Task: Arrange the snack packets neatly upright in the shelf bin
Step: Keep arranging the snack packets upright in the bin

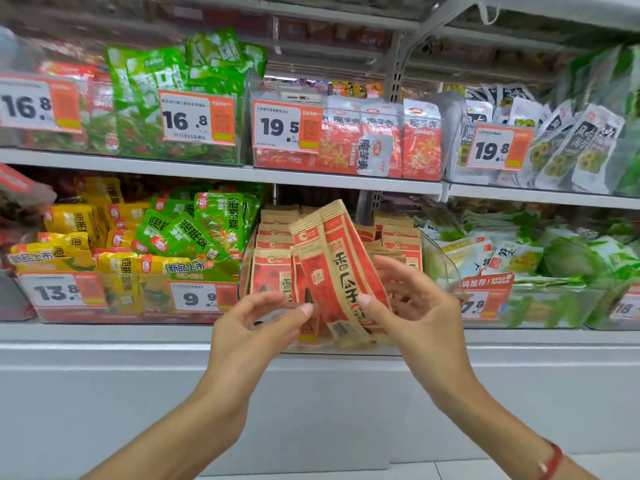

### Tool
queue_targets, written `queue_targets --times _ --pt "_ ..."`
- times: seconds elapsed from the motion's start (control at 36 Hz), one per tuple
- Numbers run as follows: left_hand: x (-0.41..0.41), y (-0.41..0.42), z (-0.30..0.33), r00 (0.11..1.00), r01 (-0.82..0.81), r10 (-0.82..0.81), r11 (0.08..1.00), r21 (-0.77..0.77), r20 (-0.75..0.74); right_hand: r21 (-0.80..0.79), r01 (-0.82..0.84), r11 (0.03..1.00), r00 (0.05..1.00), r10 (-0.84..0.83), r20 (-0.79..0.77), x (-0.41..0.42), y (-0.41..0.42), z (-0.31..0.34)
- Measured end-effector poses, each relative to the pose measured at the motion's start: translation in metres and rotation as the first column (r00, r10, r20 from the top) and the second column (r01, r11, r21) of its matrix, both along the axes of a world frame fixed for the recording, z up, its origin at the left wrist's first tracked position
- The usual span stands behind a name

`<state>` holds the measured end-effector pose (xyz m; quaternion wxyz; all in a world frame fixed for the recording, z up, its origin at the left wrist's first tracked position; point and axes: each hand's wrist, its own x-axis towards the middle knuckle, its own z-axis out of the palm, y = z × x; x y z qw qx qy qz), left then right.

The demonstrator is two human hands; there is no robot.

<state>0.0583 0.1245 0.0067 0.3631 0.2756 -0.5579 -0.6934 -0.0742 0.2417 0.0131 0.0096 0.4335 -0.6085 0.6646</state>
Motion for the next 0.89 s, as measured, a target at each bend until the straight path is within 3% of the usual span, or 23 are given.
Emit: queue_targets --times 0.08,0.17,0.25,0.33,0.42,0.53,0.64,0.75,0.83,0.89 --pt "0.002 0.013 0.01 0.977 0.214 -0.212 0.975 0.061 -0.029 -0.104 0.07 0.992 0.927 -0.103 -0.36 0.003 -0.003 -0.005" --pt "0.004 0.023 0.013 0.97 0.242 -0.239 0.969 0.056 -0.044 -0.13 0.095 0.987 0.742 -0.157 -0.651 0.006 -0.008 -0.016" --pt "0.004 0.022 0.008 0.983 0.172 -0.165 0.981 0.087 -0.081 -0.114 0.127 0.985 0.589 -0.168 -0.791 0.008 -0.011 -0.023" --pt "0.002 0.019 0.004 0.979 0.169 -0.151 0.977 0.128 -0.139 -0.078 0.151 0.985 0.511 -0.146 -0.847 0.009 -0.014 -0.023" --pt "-0.001 0.012 0.002 0.978 0.147 -0.13 0.984 0.099 -0.161 0.003 0.12 0.993 0.595 -0.069 -0.801 0.012 -0.014 -0.022" --pt "-0.002 -0.001 -0.001 0.99 0.066 -0.094 0.966 -0.248 -0.102 -0.044 0.116 0.992 0.762 -0.117 -0.637 0.018 -0.009 -0.011" --pt "0.002 -0.012 -0.008 0.996 0.067 -0.017 0.771 -0.634 0.085 -0.065 0.255 0.965 0.797 -0.248 -0.551 0.016 -0.001 0.008" --pt "0.006 -0.014 -0.012 0.968 0.055 0.196 0.437 -0.898 0.155 0.039 0.358 0.933 0.724 -0.251 -0.643 0.008 0.004 0.016" --pt "0.003 -0.01 -0.008 0.968 0.065 0.216 0.271 -0.96 0.127 0.139 0.211 0.968 0.729 -0.061 -0.682 -0.002 0.008 0.017" --pt "-0.002 -0.007 -0.005 0.975 0.05 0.201 0.237 -0.97 0.099 0.176 0.117 0.977 0.751 0.029 -0.66 -0.01 0.013 0.018"
